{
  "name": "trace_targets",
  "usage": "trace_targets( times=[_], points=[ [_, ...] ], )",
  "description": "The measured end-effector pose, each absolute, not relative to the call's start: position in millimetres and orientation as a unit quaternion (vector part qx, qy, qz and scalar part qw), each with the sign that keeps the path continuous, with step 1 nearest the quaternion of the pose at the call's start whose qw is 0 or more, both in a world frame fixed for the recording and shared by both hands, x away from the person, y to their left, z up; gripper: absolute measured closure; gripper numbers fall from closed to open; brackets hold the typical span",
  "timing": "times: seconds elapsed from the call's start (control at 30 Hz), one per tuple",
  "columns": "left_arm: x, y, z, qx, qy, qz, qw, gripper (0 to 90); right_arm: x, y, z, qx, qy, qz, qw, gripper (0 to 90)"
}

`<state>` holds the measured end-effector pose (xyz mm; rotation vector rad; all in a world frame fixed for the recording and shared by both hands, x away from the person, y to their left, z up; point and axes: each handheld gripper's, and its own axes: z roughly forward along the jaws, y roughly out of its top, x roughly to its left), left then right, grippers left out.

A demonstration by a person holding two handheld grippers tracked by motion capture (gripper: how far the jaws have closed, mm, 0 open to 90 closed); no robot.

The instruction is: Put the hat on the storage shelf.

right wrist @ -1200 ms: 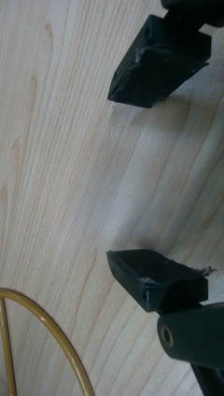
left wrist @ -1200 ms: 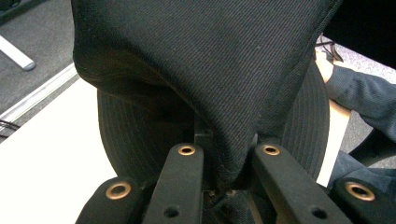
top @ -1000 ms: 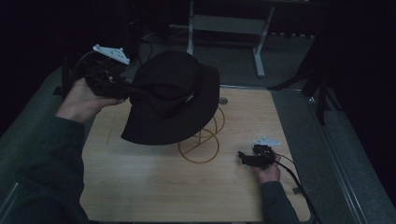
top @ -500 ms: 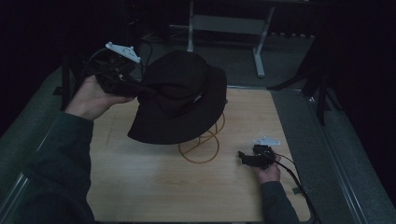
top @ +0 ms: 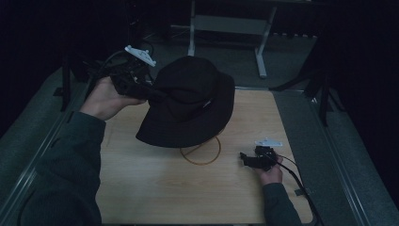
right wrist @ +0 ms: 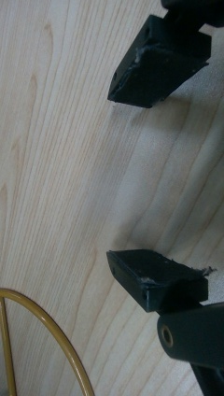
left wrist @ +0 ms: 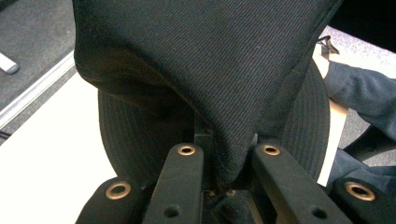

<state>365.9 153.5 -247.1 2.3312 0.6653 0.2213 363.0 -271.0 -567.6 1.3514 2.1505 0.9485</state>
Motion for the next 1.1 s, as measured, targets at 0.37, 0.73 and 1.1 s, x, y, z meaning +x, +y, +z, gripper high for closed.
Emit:
trace_targets(
  times=[0.37, 0.73, 1.1],
  points=[
    [372, 141, -257, 0.906, 0.253, 0.083, 0.330, 86.1, 363, -271, -568, 0.487, 0.775, 0.342, 0.213, 19.3],
    [379, 124, -269, 0.911, 0.245, 0.072, 0.325, 85.9, 363, -271, -568, 0.487, 0.775, 0.342, 0.214, 19.3],
    [384, 100, -290, 0.918, 0.244, 0.065, 0.305, 84.0, 363, -271, -568, 0.487, 0.775, 0.342, 0.214, 19.3]
  ],
)
